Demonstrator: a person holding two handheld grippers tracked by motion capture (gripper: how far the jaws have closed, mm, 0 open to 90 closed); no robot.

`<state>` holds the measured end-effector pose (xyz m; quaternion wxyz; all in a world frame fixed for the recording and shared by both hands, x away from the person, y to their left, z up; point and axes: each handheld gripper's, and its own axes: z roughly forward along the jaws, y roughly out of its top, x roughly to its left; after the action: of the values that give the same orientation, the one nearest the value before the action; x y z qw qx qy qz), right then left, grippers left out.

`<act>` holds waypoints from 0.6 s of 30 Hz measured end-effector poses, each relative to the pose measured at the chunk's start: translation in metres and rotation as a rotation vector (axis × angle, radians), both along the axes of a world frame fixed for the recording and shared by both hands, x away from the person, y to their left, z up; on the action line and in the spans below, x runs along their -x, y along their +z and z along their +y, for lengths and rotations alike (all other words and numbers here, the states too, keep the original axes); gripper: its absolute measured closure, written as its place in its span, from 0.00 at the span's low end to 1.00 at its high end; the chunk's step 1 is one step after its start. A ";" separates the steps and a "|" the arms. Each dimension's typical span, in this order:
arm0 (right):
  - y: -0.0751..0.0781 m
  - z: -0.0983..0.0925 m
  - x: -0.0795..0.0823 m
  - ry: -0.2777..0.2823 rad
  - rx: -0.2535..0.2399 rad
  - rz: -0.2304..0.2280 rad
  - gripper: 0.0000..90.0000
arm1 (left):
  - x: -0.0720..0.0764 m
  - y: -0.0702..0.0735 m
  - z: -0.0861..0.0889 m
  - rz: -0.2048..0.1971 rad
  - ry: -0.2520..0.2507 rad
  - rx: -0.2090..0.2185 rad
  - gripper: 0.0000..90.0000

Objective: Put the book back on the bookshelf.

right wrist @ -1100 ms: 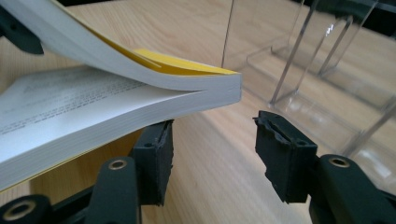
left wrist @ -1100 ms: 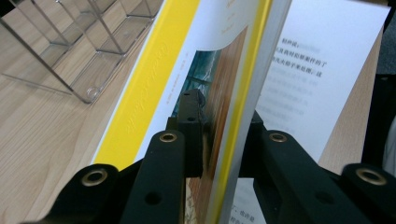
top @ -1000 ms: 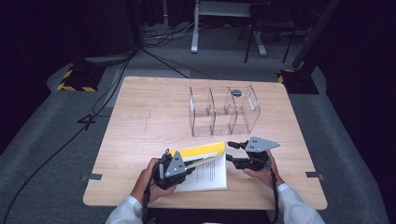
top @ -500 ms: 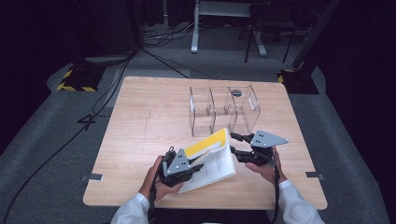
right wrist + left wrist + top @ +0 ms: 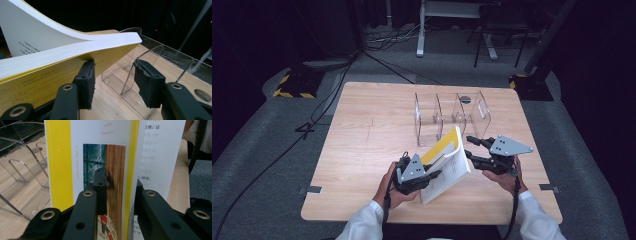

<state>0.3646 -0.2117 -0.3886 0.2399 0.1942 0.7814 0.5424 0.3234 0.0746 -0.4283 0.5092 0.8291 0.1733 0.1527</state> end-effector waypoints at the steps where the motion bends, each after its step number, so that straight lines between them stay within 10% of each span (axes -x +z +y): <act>1: 0.001 0.001 0.000 0.004 0.003 -0.004 0.58 | 0.000 0.000 0.001 0.000 0.002 0.004 0.84; 18: -0.004 0.046 0.011 0.118 0.009 0.010 0.52 | 0.010 -0.010 0.040 0.059 0.038 0.019 0.83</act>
<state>0.3539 -0.1652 -0.3930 0.2044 0.1497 0.7951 0.5510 0.3134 0.1145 -0.4386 0.5087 0.8249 0.2053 0.1362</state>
